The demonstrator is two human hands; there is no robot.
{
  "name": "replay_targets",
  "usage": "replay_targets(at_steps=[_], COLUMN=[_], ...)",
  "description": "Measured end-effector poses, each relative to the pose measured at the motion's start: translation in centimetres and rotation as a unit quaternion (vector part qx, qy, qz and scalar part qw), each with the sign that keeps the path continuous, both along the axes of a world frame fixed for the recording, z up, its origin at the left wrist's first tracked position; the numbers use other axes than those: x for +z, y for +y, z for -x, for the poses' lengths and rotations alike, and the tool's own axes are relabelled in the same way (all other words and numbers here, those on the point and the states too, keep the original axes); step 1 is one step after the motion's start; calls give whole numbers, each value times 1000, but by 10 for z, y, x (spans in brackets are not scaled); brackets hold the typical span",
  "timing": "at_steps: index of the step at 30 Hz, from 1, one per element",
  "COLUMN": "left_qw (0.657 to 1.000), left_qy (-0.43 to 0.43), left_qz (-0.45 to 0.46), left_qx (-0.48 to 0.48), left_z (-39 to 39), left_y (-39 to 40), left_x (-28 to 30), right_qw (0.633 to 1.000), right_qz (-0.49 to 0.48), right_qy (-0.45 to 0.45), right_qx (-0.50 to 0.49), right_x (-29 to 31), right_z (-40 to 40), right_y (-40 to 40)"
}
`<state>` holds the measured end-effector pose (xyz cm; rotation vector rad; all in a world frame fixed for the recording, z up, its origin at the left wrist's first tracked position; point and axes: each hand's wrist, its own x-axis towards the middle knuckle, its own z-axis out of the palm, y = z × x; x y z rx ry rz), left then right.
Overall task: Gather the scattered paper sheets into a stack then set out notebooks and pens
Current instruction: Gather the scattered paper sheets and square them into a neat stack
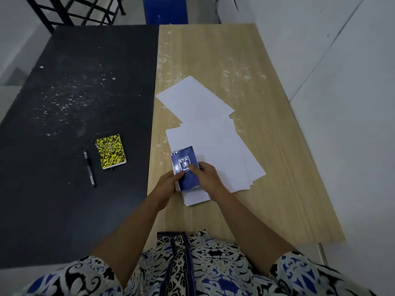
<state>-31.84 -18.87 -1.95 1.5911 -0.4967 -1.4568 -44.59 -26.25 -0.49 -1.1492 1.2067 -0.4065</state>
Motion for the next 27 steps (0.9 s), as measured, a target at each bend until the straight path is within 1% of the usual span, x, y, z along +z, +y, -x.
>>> replay_targets(at_steps=[3,5,8,10,17,19,21,23,24,25,26,27], left_qw=[999,992,970,954,918,911,887,840,822,816,822,837], left_qy=[-31,-84,-158,-189,-268,-288,-340,-417,-446,-463,-468,-460], left_qz=[-6,0,2,-9,-44,-78,-140,-212,-211,-182,-141,-88], left_qx=[43,93,187,231,288,285,280,276,284,293,292,282], left_z=[-7,-17,-44,-71,-156,-169,-173,-162,-152,-142,-131,-122], left_y=[4,4,4,5,3,4,4,2,1,-4,-8,-12], left_x=[-6,-7,-11,-11,0,5,8,18,22,24,26,23], right_qw=[998,994,988,985,975,975,977,981,983,985,987,989], right_qz=[-18,4,42,53,95,89,77,58,44,29,19,16], right_qy=[30,61,95,106,147,148,140,126,120,114,110,107], right_qx=[59,86,113,125,137,138,138,134,129,123,114,102], right_x=[-6,-5,-6,-7,-19,-18,-18,-15,-14,-13,-13,-12], right_z=[-5,-7,-5,-6,-10,-10,-9,-8,-7,-7,-6,-5], right_y=[11,14,12,11,11,10,9,8,7,5,2,-1])
